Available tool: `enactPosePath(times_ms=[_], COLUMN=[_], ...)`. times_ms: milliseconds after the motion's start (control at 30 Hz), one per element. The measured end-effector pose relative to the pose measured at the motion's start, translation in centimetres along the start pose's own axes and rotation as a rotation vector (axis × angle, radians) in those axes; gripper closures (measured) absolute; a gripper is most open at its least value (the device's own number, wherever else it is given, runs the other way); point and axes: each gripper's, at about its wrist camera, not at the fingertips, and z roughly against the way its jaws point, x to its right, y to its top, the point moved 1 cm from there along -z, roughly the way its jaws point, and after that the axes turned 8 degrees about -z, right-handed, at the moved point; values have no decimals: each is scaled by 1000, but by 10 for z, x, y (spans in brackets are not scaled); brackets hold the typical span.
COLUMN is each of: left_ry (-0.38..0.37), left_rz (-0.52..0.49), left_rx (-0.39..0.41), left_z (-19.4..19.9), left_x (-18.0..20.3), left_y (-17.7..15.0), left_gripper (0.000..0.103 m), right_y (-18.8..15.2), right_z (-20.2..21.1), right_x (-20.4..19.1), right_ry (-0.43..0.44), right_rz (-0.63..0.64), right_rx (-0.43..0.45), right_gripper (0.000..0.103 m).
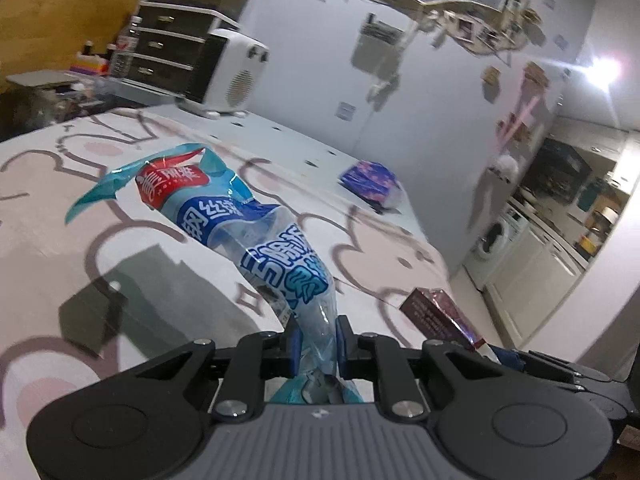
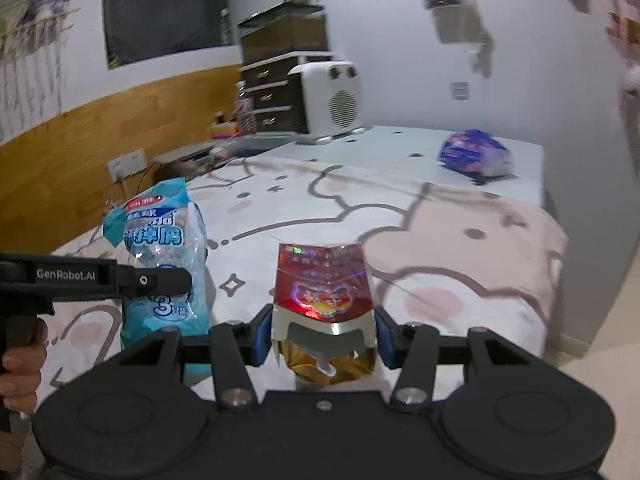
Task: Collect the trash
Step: 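Carry the bag and red box with both tools over the yellow wastebasket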
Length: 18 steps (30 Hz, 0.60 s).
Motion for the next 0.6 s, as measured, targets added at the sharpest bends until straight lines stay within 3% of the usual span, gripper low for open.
enactPosePath(times_ms=[600], left_ry=[-195], left_rz=[-109], left_rx=[-40], left_z=[31], left_x=[112], left_y=[-56], left_gripper=[85], right_y=[-43], right_z=[127], right_x=[31], right_ry=[-171], right_rz=[-49], right_rx=[100], right_gripper=[52])
